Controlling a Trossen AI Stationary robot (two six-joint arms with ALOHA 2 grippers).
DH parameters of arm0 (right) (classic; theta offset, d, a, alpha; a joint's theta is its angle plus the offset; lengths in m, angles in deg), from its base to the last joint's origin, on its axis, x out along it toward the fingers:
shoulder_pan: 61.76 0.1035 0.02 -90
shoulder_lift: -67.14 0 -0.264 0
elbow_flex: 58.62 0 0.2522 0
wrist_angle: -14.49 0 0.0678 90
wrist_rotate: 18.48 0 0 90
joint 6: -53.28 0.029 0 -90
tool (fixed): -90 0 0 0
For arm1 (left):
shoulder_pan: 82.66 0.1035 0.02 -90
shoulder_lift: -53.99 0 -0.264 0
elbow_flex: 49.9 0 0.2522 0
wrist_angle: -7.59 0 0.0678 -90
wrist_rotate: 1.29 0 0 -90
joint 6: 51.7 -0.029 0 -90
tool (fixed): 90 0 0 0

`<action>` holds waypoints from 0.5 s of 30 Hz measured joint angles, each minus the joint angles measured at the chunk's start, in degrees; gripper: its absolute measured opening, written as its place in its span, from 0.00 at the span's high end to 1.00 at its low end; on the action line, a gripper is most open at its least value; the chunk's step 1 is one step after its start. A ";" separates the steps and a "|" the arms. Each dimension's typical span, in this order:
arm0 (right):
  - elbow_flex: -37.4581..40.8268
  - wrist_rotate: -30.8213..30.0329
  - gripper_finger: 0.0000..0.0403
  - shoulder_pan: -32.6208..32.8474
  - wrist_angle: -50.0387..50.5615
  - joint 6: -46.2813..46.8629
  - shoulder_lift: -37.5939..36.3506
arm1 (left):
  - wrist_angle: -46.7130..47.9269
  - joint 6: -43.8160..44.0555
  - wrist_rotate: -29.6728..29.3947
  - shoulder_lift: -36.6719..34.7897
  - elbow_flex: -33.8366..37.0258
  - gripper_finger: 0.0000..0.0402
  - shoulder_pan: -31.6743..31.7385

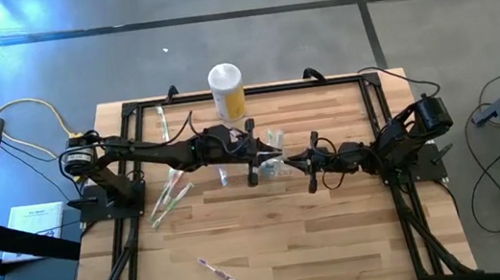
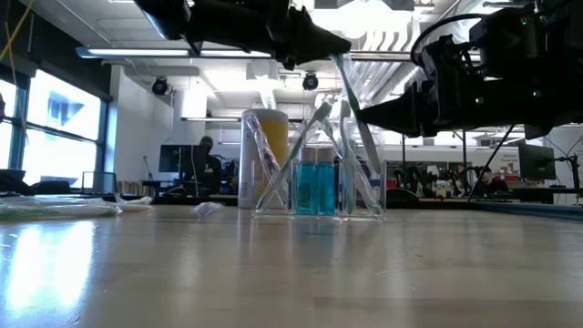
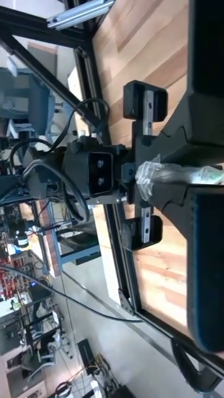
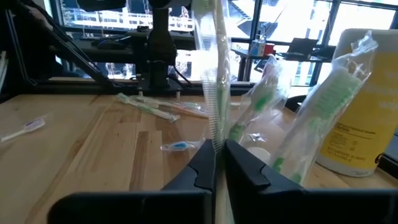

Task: Pick & Place toothbrushing station
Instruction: Put the green toothbrush into the right section of the transparent organizer

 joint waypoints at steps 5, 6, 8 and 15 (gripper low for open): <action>-0.02 0.03 0.92 0.00 1.32 0.22 0.00 | 0.62 0.01 0.02 0.00 0.00 0.94 -0.01; -0.02 0.03 0.90 0.00 1.39 0.95 0.00 | 0.66 0.01 0.02 0.00 0.00 0.94 -0.01; -0.02 -0.23 0.87 0.00 1.44 2.25 0.00 | 0.77 0.03 0.02 0.00 0.00 0.96 -0.01; -0.02 -4.04 0.64 0.09 2.34 3.06 0.00 | 3.12 0.03 0.02 0.00 0.00 0.96 0.01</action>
